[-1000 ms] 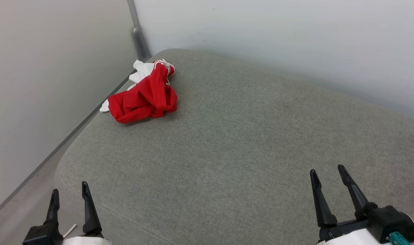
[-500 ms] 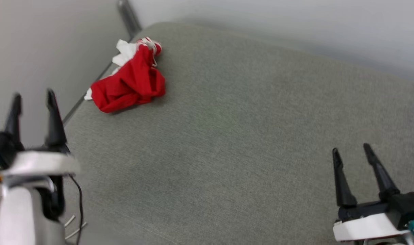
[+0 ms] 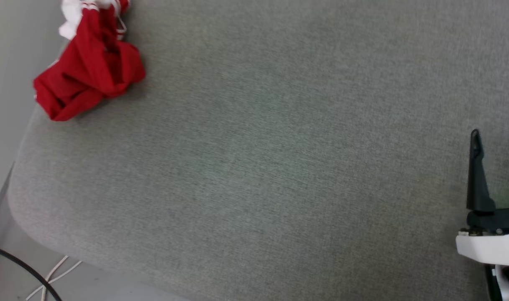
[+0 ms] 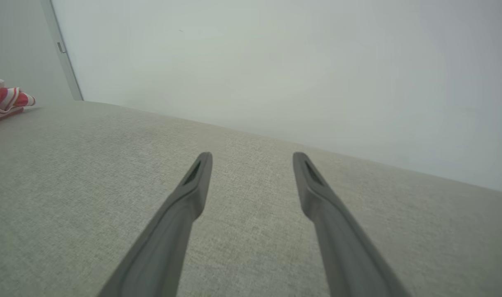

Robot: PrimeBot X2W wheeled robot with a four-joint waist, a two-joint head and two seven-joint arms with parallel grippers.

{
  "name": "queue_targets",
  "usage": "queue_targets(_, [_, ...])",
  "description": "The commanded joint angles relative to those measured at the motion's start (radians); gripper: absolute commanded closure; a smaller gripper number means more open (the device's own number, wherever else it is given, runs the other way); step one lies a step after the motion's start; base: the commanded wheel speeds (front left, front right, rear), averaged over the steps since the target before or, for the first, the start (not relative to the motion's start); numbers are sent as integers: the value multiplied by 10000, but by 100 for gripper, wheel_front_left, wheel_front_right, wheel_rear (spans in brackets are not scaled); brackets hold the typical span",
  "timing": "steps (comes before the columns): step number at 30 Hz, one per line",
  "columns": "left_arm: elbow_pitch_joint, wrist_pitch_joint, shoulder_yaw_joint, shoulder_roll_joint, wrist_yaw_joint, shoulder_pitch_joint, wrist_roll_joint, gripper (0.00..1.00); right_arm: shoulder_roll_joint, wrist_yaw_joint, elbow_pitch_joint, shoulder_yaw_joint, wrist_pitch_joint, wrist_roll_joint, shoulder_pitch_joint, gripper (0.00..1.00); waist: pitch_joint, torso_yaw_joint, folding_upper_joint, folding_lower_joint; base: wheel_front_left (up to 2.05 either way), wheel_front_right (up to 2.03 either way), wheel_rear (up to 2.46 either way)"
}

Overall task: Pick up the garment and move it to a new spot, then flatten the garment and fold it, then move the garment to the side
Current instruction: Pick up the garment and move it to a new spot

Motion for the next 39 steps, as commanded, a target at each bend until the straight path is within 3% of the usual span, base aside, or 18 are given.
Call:
queue_targets(1, [179, 137, -234, 212, -5, -272, -236, 0, -92, -7, -133, -50, -19, -49, -159, 0, 556, -369, 0, -1, 0, 0, 0])
queue_targets(2, [565, 499, -811, 770, 1, -650, -904, 0, -154, -7, -331, -118, -19, -81, -205, 0, 775, -467, 0, -1, 0, 0, 0])
queue_targets(9, [851, 3620, -3250, 2447, -2, -1382, -3967, 0, -319, -7, -845, -205, -19, -173, -360, 0, 1419, -645, 0, -1, 0, 0, 0])
queue_targets(16, [721, 6788, -5166, 3616, -5, -1356, -6463, 0, -374, -7, -1223, -183, -18, -293, -568, 0, 1945, -919, 0, -1, 0, 0, 0])
queue_targets(23, [1239, 8928, -6378, 3863, -6, -1315, -8027, 0, -380, -7, -1377, -210, -18, -336, -700, 0, 2333, -1190, 0, -1, 0, 0, 0])
queue_targets(33, [2375, 9323, -7875, 2945, -14, -990, -8306, 0, -273, -7, -1223, -136, -16, -296, -785, 0, 2369, -1423, 0, -1, 0, 0, 0])
queue_targets(34, [2451, 9303, -7967, 2935, -14, -987, -8358, 82, -254, -7, -1208, -132, -16, -280, -786, 0, 2312, -1444, 0, -1, 0, 0, 0])
queue_targets(35, [2469, 9254, -8064, 3000, -14, -1025, -8342, 100, -236, -7, -1196, -119, -17, -270, -786, 0, 2240, -1458, 0, -1, 0, 0, 0])
queue_targets(39, [2215, 8789, -8205, 3535, -16, -1515, -8355, 100, -151, -7, -1064, -41, -17, -214, -710, 0, 1800, -1449, 0, -1, 0, 0, 0])
